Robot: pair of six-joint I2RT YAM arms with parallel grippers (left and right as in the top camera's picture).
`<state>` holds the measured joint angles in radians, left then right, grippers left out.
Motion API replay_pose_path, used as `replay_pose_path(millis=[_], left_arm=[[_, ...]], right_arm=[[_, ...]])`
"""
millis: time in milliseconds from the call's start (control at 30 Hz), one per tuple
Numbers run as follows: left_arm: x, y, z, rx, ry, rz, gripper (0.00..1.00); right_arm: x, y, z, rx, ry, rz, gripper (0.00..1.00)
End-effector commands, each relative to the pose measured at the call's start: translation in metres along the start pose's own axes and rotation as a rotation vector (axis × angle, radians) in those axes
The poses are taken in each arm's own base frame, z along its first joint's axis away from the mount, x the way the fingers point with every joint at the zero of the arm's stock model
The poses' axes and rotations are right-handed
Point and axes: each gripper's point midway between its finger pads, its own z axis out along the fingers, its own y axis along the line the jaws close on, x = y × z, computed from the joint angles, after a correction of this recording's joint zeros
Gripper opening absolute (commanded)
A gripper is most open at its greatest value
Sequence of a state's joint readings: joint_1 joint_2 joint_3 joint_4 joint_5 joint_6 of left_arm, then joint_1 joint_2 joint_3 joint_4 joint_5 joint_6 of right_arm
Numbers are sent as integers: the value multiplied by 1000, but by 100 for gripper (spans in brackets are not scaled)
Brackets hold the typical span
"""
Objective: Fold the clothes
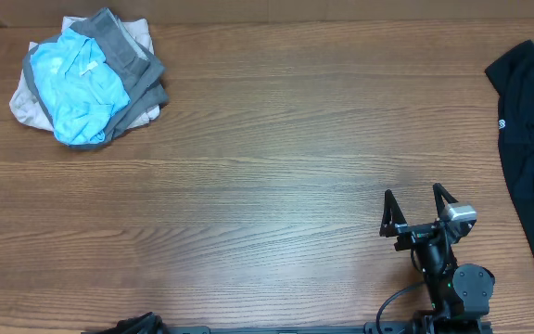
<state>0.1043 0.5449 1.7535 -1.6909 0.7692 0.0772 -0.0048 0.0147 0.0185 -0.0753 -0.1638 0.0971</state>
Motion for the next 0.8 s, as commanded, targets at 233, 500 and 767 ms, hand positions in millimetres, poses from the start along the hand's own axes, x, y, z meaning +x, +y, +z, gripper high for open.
replay_pose_path(millis=[233,500,767], left_arm=[[2,-1,-1,2,-3,-7,100],[2,-1,-1,2,-3,-7,100],[5,6,1,-27,9,-38,100]], right_arm=[[1,-2,0,9,-9,2,100],[1,-2,0,9,-9,2,100],[1,-2,0,9,-9,2,100]])
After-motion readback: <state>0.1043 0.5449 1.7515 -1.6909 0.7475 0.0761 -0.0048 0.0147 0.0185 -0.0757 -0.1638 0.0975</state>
